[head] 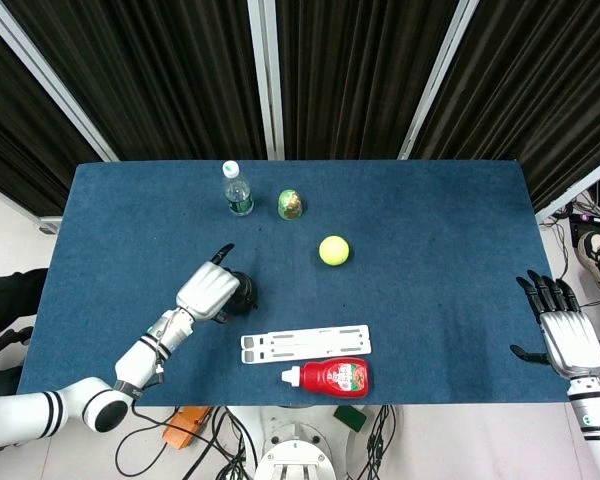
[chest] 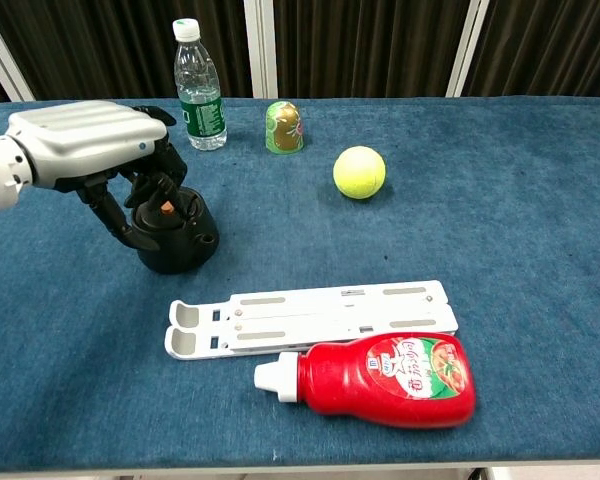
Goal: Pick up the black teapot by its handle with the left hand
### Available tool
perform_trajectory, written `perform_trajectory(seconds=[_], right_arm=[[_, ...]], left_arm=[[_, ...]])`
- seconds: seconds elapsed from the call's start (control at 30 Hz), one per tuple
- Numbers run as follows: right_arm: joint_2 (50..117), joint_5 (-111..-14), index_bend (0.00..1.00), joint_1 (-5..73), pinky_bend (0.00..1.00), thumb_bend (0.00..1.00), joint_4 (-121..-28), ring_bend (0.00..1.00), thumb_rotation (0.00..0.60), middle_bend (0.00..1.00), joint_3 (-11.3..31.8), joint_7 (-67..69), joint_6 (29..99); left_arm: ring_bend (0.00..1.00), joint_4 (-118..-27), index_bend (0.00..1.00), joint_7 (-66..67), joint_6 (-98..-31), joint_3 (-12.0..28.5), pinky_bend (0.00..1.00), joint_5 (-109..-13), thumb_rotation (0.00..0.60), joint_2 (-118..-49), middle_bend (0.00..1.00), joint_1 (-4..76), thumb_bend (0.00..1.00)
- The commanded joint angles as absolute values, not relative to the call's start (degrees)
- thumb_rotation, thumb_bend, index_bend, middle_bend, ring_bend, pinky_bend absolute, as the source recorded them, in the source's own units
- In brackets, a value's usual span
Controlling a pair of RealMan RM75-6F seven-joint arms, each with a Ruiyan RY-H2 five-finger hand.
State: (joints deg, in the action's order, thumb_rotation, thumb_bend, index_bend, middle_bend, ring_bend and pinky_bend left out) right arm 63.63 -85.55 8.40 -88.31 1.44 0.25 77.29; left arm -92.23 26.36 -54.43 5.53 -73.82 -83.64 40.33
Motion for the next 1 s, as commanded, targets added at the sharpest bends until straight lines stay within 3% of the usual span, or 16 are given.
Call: perform_trajectory(seconds=[0.03, 0.3, 0.47, 0.53, 0.63, 0.83, 1.0], right_arm=[[63.69, -85.53, 0.0, 8.35, 0.0, 0.17, -88.15, 0.0, 0.6, 0.0, 1.44, 0.46, 77.34], [63.84, -85.51, 0.0, 8.02, 0.0, 0.17, -87.6, 0.0, 0.6, 0.0, 1.53, 1.24, 77.9], [63.8, -85.5, 0.0, 7.82, 0.0, 0.17, -87.43, 0.0, 0.6, 0.0, 1.58, 1.61, 78.23], [63.8, -85.52, 0.0, 7.76, 0.0, 0.17, -87.38, 0.0, 0.6, 0.0, 1.6, 1.73, 78.34], [63.83, -85.48, 0.0, 7.69, 0.0, 0.17, -87.24, 0.0, 0.6, 0.0, 1.61, 1.92, 78.38], [63.91, -85.39, 0.0, 7.58, 0.0, 0.17, -86.88, 0.0, 0.6, 0.0, 1.67, 2.44, 78.44], [63.9, -85.44, 0.0, 7.41, 0.0, 0.17, -86.5, 0.0, 0.6, 0.0, 1.72, 2.93, 78.72]], left_arm=[[0.67, -92.11, 0.75, 26.17, -54.23, 5.31, 0.0, -73.72, 0.6, -83.75, 0.81, 40.46, 0.12], [0.84, -92.25, 0.93, 24.02, -52.99, 5.11, 0.0, -72.63, 0.6, -83.66, 0.98, 40.95, 0.13], [0.93, -92.8, 1.0, 22.43, -52.2, 5.22, 0.0, -71.65, 0.591, -83.08, 1.0, 41.2, 0.13], [0.94, -93.15, 1.0, 21.93, -52.15, 5.27, 0.0, -71.43, 0.544, -82.82, 1.0, 41.21, 0.13], [0.96, -93.76, 1.0, 20.91, -52.23, 5.44, 0.0, -71.29, 0.412, -82.3, 1.0, 41.21, 0.13], [0.98, -95.06, 1.0, 19.03, -52.64, 6.1, 0.0, -70.77, 0.289, -81.21, 1.0, 41.2, 0.12], [1.0, -96.61, 1.0, 17.78, -53.94, 7.04, 0.01, -70.37, 0.116, -79.55, 1.0, 40.88, 0.11]])
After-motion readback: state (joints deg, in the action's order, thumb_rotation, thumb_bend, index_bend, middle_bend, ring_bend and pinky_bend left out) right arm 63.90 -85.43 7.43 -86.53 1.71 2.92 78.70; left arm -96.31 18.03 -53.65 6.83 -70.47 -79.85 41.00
